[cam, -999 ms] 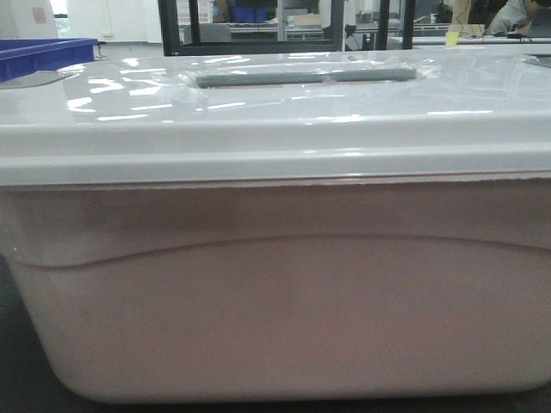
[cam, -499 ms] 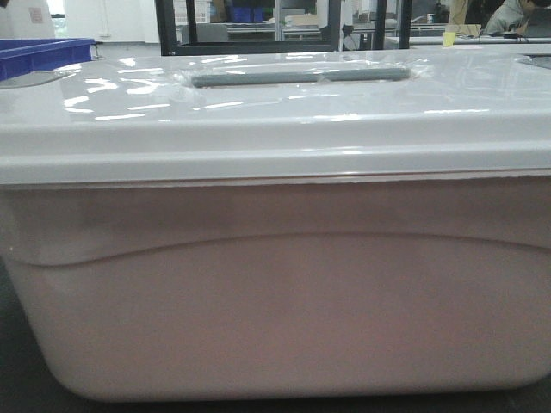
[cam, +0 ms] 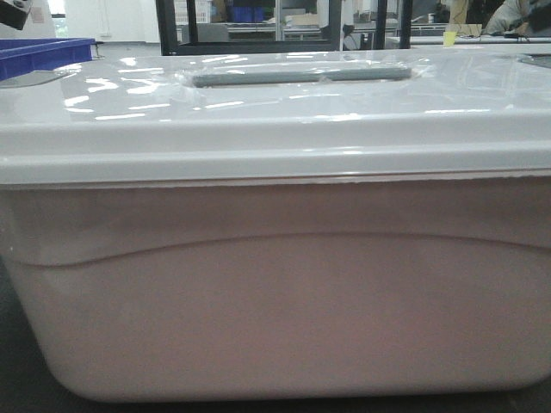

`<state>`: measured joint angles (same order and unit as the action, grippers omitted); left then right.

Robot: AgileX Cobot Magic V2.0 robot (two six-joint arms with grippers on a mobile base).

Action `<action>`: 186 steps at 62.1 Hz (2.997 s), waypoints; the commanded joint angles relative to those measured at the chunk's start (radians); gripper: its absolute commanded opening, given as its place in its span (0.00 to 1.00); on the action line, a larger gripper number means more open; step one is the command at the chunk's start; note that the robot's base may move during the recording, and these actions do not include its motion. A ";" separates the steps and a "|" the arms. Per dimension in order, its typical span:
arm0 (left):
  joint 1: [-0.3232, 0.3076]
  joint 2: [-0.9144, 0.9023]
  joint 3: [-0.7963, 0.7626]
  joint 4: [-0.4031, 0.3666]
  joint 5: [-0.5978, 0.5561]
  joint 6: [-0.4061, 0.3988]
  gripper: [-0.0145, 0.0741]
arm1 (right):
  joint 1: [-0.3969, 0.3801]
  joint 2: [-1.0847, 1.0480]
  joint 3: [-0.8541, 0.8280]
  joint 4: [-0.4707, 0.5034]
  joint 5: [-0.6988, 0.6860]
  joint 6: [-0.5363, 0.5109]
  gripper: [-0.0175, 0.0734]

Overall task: Grab white bin and place on right shelf
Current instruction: 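Close both grippers on the bin's lid rims at each end, then lift the pink bin off the table with both grippers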

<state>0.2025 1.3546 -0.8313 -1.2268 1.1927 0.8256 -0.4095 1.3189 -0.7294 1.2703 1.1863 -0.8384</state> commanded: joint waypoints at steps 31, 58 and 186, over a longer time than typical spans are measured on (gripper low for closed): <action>-0.083 0.014 -0.018 -0.103 0.121 0.011 0.68 | 0.016 -0.020 0.101 0.278 0.109 -0.121 0.88; -0.094 0.032 -0.005 -0.198 0.112 0.011 0.68 | 0.085 -0.020 0.101 0.303 0.086 -0.133 0.88; -0.316 -0.009 -0.328 -0.502 0.101 -0.044 0.02 | 0.197 -0.246 -0.112 0.622 0.121 -0.019 0.26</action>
<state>-0.0364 1.3857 -1.0957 -1.6894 1.0526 0.7784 -0.2808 1.1240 -0.7532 1.7874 0.9363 -0.8862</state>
